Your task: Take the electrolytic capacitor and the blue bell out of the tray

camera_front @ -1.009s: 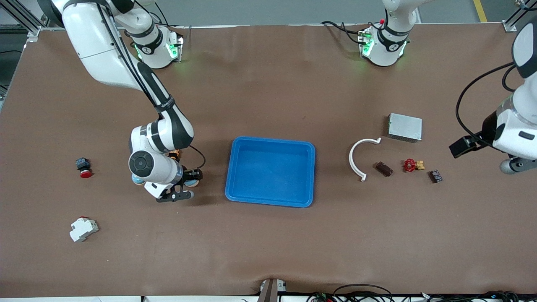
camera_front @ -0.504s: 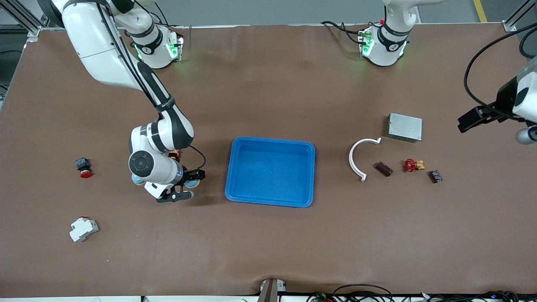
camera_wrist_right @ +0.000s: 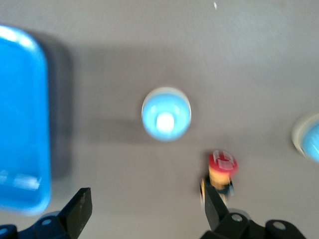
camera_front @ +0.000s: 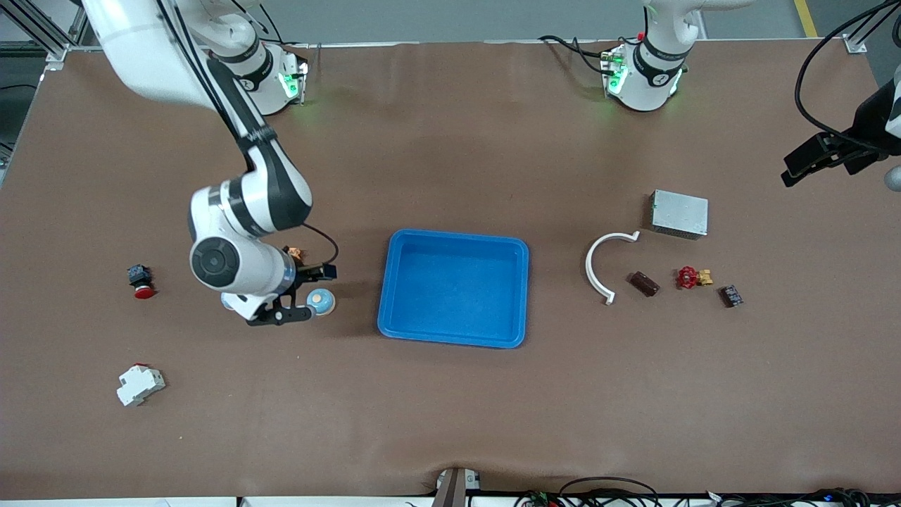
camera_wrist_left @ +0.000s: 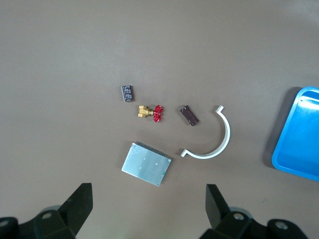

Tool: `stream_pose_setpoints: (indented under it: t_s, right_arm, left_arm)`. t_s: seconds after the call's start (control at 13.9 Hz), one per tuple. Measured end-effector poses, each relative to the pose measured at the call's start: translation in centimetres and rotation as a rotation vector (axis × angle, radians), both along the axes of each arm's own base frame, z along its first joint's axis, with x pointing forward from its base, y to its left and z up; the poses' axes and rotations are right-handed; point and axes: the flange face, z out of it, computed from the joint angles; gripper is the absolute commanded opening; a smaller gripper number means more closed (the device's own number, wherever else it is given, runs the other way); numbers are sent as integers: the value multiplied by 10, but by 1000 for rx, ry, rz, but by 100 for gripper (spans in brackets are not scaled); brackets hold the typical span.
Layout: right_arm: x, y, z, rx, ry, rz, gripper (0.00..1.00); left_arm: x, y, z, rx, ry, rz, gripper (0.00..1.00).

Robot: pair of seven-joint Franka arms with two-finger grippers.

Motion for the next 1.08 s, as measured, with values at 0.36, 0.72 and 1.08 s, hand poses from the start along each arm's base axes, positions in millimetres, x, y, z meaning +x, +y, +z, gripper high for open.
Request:
stream_pose_setpoints:
  t_s: [0.36,0.72,1.08]
  right_arm:
    - [-47,-22,135,-33,51,4,100]
    - [-72,-63,219,-44,40,-41,100]
    - [-54,-127,242,-34,-4,-153,100]
  left_arm:
    - [-1,-8,-2,0,-2,-17,100]
    - [-16,-6,18,1,-16,-60,100]
    - [-20,-5,22,1,-17,-60,100]
